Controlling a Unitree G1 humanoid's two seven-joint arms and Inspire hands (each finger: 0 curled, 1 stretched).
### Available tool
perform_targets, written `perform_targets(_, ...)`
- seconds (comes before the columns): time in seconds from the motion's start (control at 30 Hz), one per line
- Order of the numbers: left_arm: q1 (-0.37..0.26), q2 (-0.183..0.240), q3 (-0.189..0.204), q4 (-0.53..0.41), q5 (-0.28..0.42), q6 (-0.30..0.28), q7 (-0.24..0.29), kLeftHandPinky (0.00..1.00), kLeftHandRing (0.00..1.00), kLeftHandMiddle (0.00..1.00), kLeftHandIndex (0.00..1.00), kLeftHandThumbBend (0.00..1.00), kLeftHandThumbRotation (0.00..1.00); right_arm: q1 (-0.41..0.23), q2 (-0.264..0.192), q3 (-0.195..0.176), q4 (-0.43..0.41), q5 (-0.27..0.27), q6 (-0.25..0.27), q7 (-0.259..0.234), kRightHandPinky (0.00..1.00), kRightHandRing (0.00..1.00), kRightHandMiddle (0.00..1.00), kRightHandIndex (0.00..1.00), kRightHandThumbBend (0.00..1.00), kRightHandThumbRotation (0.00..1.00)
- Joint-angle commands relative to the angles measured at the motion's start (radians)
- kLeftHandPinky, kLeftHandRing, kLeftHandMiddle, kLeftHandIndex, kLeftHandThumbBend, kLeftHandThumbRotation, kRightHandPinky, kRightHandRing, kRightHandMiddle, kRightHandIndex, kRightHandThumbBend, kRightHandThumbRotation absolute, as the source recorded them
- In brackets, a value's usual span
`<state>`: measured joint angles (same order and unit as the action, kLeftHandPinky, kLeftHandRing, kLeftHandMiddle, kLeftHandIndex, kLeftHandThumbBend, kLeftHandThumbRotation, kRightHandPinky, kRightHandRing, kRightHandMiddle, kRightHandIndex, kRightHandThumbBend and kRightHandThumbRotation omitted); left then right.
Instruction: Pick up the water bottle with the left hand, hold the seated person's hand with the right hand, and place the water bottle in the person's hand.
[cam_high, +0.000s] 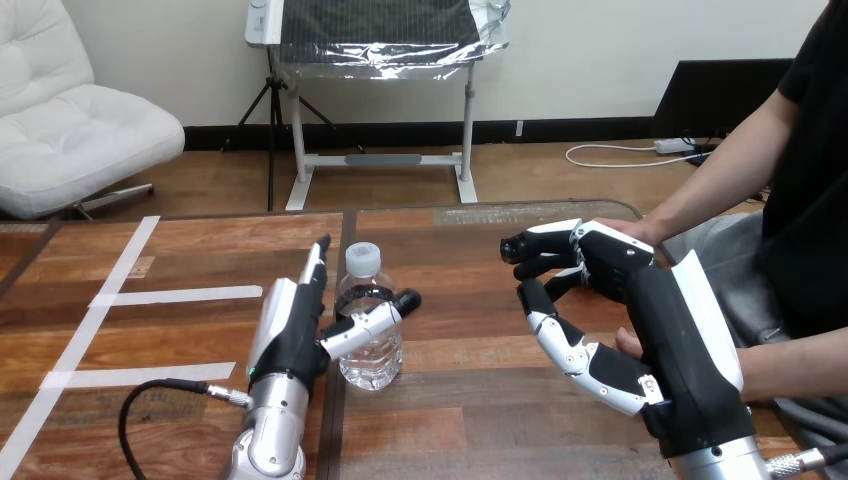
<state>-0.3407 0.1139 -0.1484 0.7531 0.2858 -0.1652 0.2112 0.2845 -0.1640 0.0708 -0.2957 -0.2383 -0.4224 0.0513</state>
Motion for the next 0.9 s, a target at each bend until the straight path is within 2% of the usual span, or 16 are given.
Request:
perform_targets(0.0, -0.088, 0.022, -0.014, -0.017, 0.022, 0.025, -0.031, 0.86, 0.95, 0.99, 1.00, 1.00, 0.59, -0.056, -0.010, -0.010, -0.014, -0.001, -0.008, 0.000, 0.49, 0.61, 0.65, 0.60, 0.32, 0.00)
perform_targets(0.33, -0.101, 0.027, -0.016, -0.014, 0.023, 0.056, -0.095, 0.86, 0.96, 0.99, 0.99, 1.00, 0.59, -0.061, -0.013, -0.011, -0.010, 0.002, -0.012, 0.003, 0.51, 0.62, 0.64, 0.60, 0.32, 0.00)
perform_targets(0.87, -0.119, 0.021, -0.017, 0.001, 0.044, 0.079, -0.115, 0.84, 0.93, 0.96, 0.95, 1.00, 0.57, -0.062, -0.013, -0.012, -0.014, -0.003, -0.003, 0.007, 0.54, 0.64, 0.65, 0.59, 0.32, 0.00)
